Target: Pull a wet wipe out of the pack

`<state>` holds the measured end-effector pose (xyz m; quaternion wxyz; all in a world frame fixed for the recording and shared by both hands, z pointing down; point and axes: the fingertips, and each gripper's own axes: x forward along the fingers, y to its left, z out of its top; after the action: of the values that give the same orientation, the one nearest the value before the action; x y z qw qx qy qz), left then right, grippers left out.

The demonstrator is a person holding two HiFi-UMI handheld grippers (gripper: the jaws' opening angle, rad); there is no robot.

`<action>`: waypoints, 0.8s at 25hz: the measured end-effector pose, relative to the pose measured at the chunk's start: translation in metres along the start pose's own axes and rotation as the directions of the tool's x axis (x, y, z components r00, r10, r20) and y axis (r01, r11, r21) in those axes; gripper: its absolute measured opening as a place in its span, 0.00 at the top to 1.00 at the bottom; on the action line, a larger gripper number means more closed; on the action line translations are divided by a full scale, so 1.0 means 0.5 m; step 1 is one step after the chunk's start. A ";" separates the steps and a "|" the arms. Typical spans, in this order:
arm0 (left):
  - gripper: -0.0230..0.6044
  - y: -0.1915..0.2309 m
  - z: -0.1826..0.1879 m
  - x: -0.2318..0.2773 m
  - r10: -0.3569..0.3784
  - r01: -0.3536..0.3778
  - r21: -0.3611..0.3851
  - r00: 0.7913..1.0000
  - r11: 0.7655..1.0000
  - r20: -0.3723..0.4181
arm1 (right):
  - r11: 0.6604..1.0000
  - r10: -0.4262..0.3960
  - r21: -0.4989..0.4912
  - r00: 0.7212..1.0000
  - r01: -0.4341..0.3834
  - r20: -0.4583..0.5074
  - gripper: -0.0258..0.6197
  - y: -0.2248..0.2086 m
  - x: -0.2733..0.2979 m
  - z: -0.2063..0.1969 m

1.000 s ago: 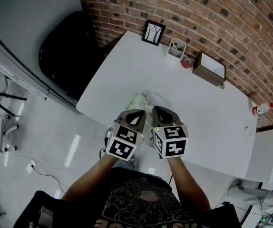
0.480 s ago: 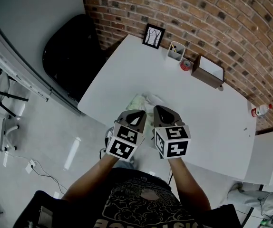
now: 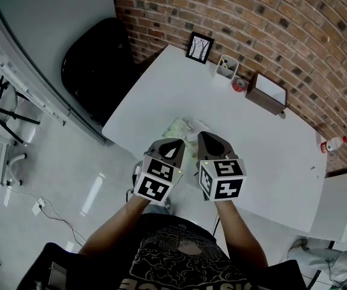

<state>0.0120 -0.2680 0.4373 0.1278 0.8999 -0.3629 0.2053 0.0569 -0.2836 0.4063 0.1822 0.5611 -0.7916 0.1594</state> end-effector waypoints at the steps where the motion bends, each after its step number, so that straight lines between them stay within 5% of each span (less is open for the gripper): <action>1: 0.94 -0.001 0.000 -0.002 0.005 -0.005 -0.002 1.000 1.000 0.001 | 1.000 0.003 -0.002 1.000 -0.003 0.004 0.94 0.001 -0.003 0.001; 20: 0.94 -0.054 0.009 -0.053 0.080 -0.079 -0.029 0.996 0.996 0.043 | 0.997 0.077 -0.032 0.993 -0.075 0.088 0.94 0.023 -0.079 0.034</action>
<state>0.0149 -0.2348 0.4190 0.1239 0.8873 -0.4039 0.1851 0.0561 -0.2548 0.3725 0.1485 0.5344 -0.8219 0.1297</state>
